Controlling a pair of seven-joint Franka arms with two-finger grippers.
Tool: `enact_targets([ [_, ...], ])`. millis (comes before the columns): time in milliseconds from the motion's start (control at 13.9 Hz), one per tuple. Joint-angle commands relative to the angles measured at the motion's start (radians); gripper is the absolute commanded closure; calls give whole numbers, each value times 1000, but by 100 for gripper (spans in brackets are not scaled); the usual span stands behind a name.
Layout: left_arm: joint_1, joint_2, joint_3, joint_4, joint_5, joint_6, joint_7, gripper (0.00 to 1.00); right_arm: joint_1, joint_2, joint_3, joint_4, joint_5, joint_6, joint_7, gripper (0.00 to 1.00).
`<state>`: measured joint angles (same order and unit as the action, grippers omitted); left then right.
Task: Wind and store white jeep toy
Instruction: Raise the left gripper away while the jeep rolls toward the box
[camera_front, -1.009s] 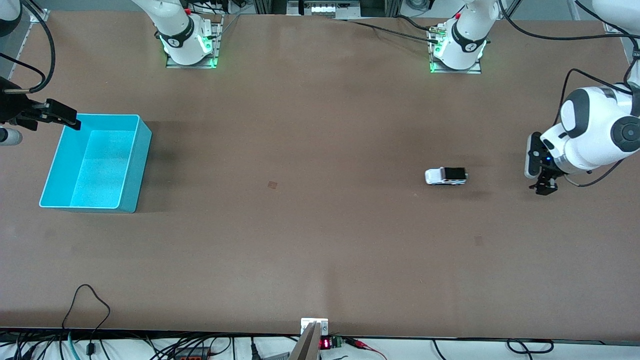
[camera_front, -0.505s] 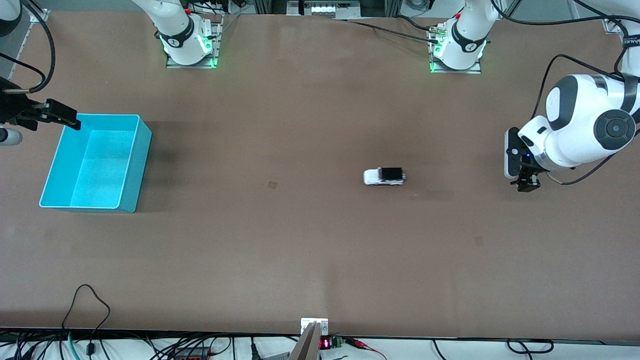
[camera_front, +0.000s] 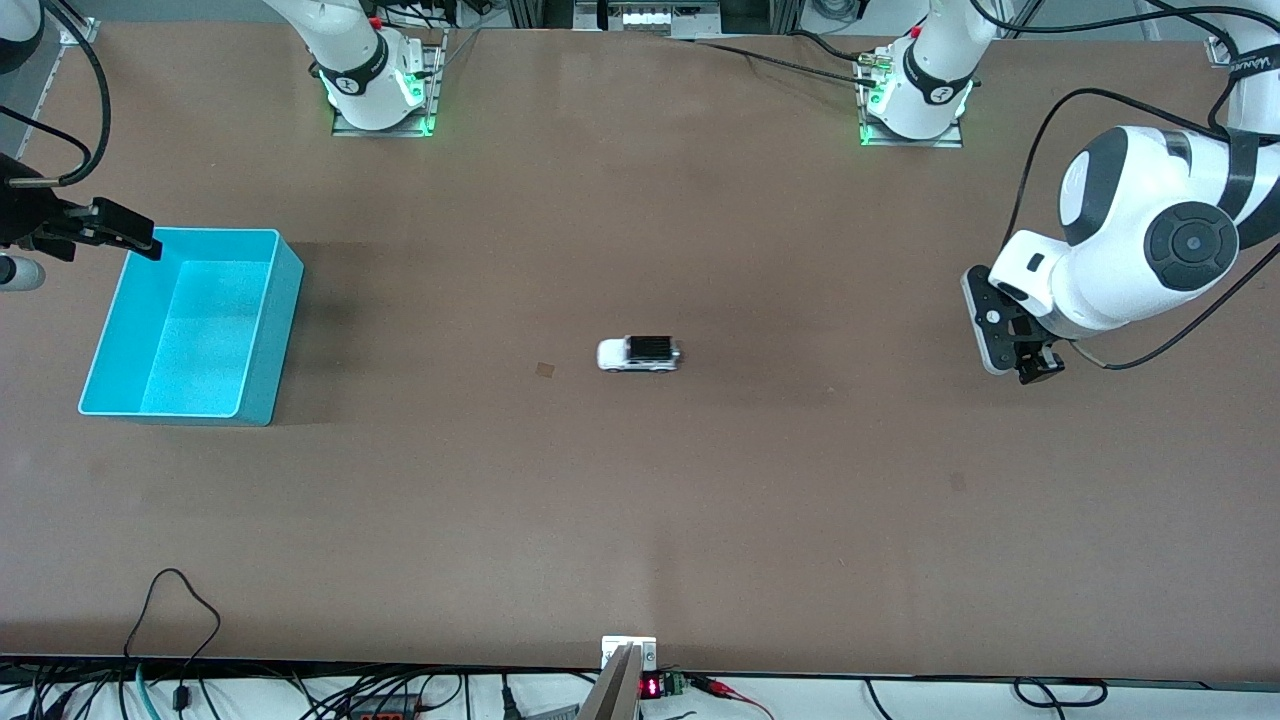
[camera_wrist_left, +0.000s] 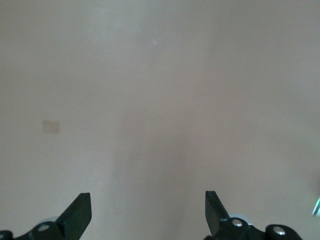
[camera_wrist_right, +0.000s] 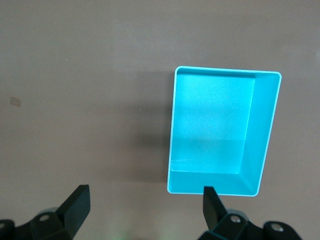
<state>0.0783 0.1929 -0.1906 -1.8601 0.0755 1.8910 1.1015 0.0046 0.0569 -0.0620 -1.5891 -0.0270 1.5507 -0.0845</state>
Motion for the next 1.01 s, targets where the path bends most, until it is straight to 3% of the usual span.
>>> enact_targets([
  [0, -5, 0, 0, 28, -49, -32, -208, 0, 0, -3, -1, 5, 2, -14, -11, 0],
  [505, 9, 0, 10, 80, -51, -32, -855, 0, 5, -3, 1, 5, 2, -11, -8, 0],
  [937, 11, 2, 37, 211, -42, -110, -1118, 0, 3, 4, 1, 6, 1, -6, -3, 0],
])
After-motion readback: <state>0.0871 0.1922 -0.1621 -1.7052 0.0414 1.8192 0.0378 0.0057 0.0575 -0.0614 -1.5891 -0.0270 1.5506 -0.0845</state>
